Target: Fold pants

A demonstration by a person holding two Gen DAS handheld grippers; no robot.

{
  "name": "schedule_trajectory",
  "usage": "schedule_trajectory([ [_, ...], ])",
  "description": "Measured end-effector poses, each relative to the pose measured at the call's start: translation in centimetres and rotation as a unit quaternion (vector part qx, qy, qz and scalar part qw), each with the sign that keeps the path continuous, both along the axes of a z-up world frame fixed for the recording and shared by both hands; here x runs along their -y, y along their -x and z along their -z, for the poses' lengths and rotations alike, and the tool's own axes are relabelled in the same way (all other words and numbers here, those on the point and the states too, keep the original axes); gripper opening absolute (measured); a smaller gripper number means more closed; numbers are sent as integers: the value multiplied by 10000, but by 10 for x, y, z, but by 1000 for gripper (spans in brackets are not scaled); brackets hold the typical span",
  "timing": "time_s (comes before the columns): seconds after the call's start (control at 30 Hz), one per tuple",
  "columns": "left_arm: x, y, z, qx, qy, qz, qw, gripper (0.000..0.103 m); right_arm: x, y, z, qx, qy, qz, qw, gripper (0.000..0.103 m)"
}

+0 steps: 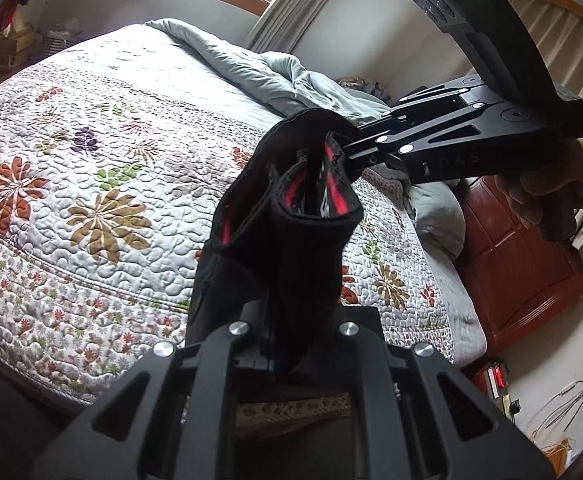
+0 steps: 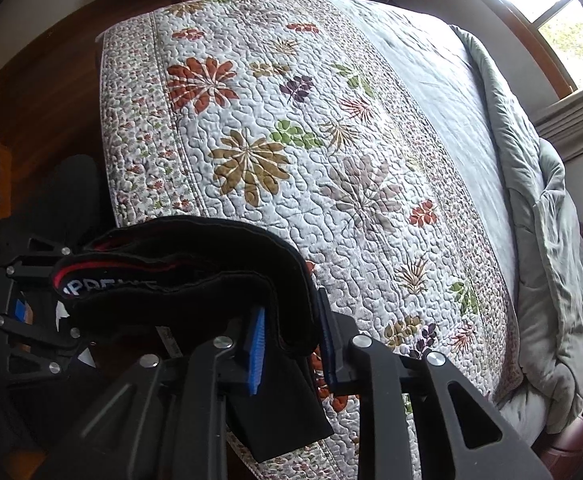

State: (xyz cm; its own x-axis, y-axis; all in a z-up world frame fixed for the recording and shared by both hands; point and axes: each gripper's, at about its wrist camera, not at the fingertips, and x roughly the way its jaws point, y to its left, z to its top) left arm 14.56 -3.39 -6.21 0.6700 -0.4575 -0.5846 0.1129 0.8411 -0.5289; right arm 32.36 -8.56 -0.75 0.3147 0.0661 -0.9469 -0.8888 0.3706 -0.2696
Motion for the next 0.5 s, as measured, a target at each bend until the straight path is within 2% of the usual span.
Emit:
schedule_trajectory([
  [0.5, 50, -7, 11, -28, -158, 384, 9991, 11, 55, -6, 12, 6, -170, 205, 9996, 18],
])
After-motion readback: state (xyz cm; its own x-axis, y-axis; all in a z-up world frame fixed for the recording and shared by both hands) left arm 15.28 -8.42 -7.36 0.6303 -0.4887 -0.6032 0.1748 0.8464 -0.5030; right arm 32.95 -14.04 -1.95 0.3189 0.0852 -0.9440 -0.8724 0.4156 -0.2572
